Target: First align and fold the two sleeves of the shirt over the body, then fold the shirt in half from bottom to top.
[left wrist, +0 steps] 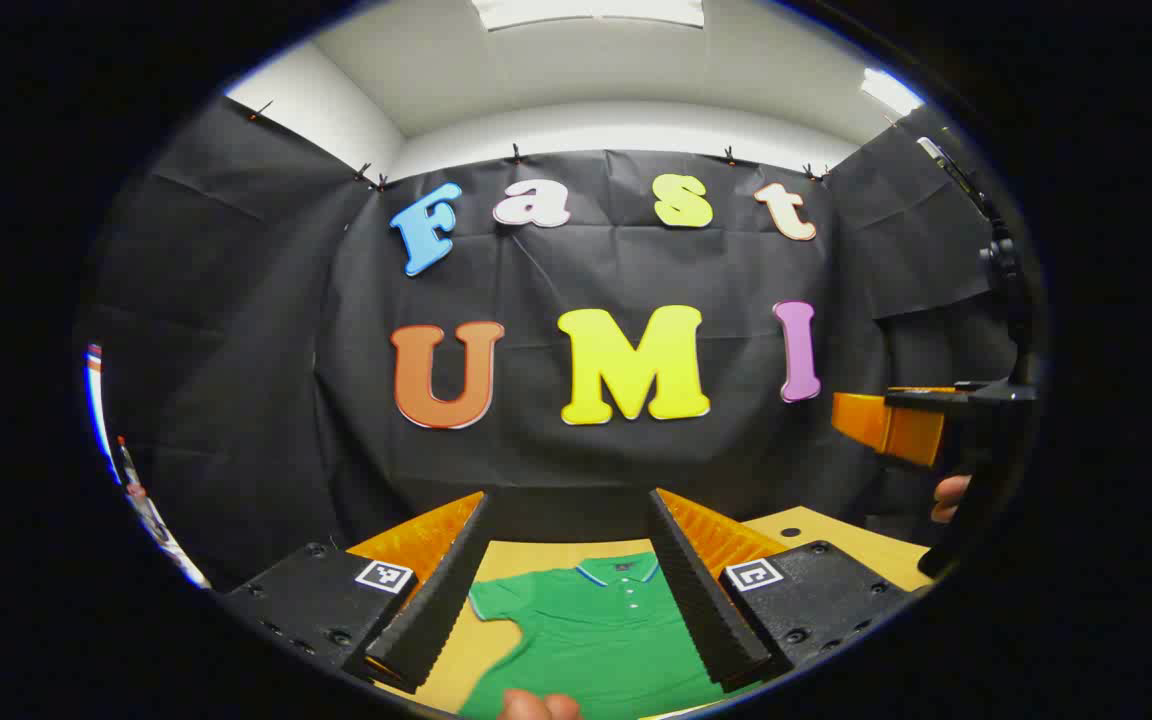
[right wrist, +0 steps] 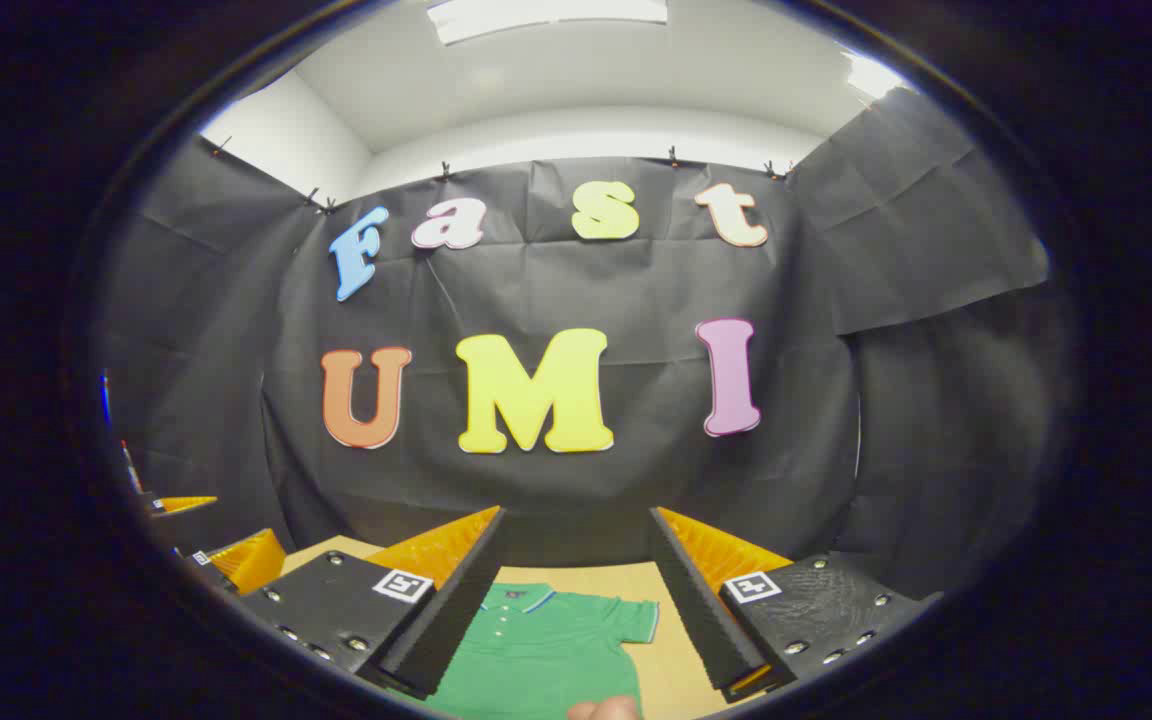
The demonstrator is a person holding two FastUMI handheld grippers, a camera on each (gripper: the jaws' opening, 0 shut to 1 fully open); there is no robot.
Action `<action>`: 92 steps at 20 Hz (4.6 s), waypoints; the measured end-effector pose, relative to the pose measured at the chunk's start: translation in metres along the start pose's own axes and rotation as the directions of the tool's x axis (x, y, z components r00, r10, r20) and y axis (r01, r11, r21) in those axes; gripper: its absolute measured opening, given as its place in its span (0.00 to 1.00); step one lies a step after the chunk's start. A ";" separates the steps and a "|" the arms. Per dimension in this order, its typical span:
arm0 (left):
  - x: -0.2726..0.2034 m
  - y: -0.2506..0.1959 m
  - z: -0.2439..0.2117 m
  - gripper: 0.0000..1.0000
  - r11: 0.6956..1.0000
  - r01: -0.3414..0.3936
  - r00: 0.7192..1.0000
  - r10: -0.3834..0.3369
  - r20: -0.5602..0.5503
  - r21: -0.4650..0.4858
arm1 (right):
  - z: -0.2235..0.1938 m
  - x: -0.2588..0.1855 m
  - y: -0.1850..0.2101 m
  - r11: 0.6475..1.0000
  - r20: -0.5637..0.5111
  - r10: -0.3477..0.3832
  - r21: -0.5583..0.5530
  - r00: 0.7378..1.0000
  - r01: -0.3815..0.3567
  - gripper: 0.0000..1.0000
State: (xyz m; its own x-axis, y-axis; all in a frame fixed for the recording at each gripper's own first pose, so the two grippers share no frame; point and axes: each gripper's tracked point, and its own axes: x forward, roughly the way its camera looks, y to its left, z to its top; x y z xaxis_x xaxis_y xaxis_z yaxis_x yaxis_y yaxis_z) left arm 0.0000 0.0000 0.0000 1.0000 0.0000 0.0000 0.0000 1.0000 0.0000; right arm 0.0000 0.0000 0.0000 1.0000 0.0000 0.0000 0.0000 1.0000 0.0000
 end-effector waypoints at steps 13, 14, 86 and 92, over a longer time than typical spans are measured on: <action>0.025 0.089 0.040 0.97 0.995 -0.041 0.998 0.045 0.038 -0.094 | 0.053 -0.001 0.069 0.999 0.083 0.015 -0.047 0.996 -0.011 0.89; 0.025 0.087 0.042 0.97 0.995 -0.034 0.999 0.038 0.038 -0.095 | 0.053 0.000 0.065 0.999 0.082 0.007 -0.041 0.997 -0.003 0.89; 0.118 0.009 -0.065 0.97 0.999 -0.033 0.977 0.024 -0.213 -0.039 | -0.370 0.313 -0.099 1.000 -0.695 -0.025 -0.018 0.719 0.017 0.01; 0.110 0.008 -0.050 0.97 0.999 -0.018 0.984 0.013 -0.176 -0.028 | -0.338 0.295 -0.050 0.999 -0.663 0.045 0.010 0.748 -0.051 0.01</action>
State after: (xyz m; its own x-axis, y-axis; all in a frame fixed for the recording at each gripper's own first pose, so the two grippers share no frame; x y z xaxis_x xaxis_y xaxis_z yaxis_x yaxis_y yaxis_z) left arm 0.1105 0.0081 -0.0500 0.9842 0.0130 -0.1765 -0.0182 0.9994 -0.0279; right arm 0.2953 -0.0504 -0.3382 0.7477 0.0447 -0.6625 -0.0509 0.9987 0.0099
